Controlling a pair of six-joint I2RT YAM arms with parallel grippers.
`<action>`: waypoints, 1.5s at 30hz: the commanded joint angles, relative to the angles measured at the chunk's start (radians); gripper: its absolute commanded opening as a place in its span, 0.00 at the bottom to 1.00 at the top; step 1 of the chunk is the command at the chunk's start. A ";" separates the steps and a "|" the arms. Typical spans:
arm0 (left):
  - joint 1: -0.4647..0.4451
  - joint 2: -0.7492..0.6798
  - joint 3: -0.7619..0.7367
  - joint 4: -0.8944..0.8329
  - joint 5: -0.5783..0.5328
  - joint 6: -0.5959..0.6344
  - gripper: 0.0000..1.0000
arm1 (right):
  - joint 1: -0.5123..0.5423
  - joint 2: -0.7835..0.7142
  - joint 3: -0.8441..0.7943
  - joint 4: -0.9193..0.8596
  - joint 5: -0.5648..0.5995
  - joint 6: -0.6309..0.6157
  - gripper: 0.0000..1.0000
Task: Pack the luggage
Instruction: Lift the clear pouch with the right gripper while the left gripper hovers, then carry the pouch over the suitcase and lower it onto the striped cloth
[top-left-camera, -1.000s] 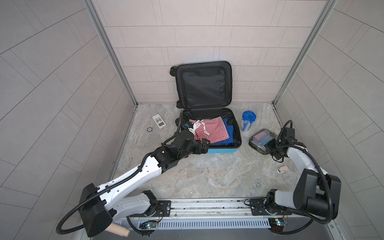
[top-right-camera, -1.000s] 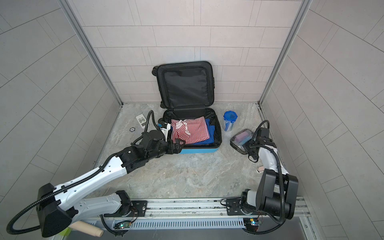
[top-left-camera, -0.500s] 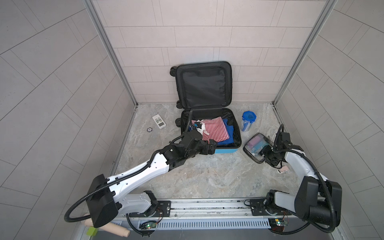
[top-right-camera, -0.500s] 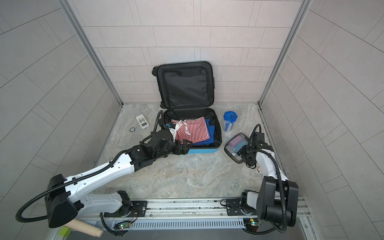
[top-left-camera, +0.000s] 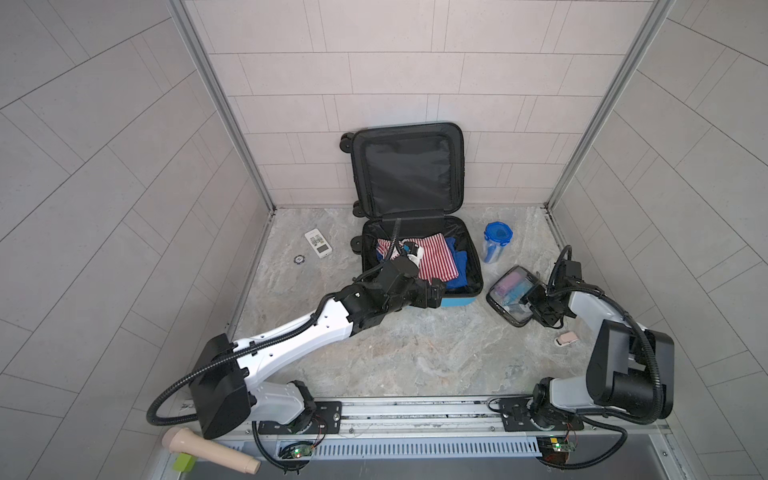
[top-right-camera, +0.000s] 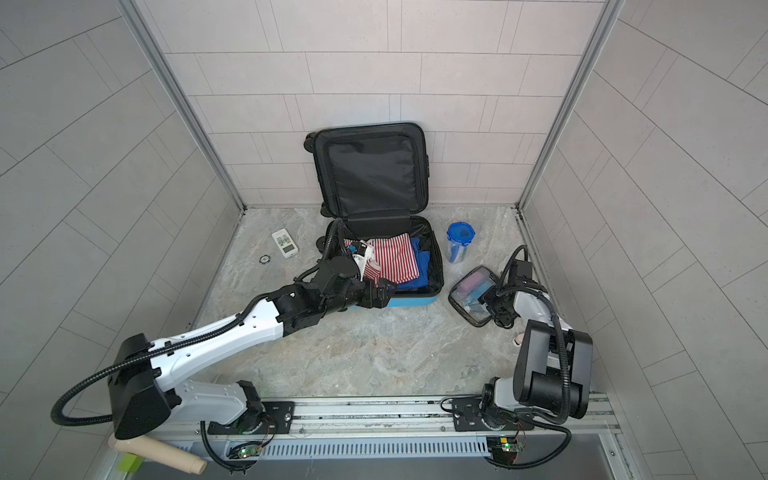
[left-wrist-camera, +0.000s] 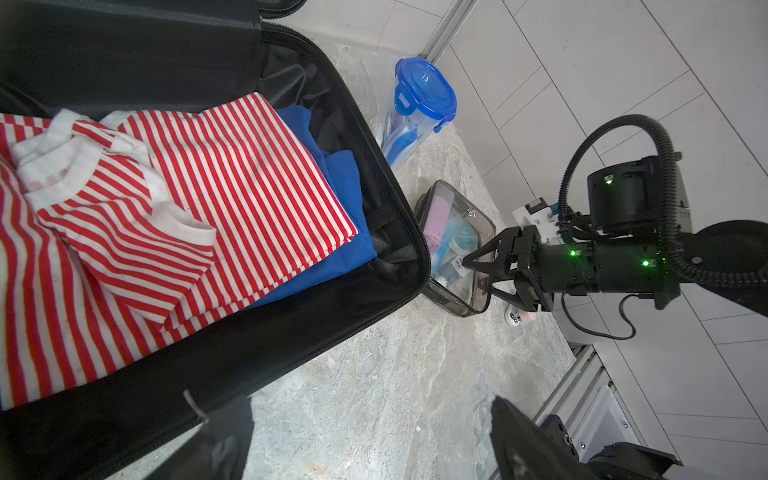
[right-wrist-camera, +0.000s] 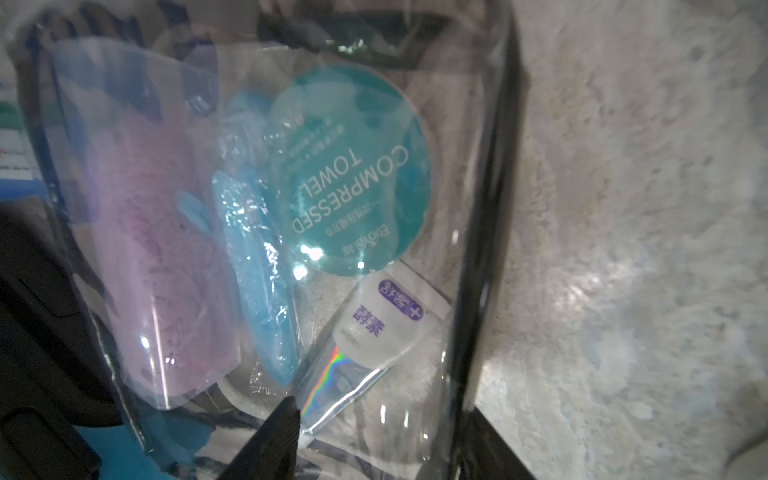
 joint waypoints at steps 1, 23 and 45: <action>-0.006 0.027 0.039 0.020 0.007 0.009 0.93 | -0.001 0.019 -0.027 0.088 0.003 0.038 0.58; -0.001 0.077 0.051 0.033 0.012 -0.017 0.97 | -0.024 -0.193 0.039 -0.044 0.062 -0.014 0.00; 0.148 0.035 0.066 0.066 0.165 -0.061 0.99 | 0.084 -0.574 0.398 -0.263 0.076 0.065 0.00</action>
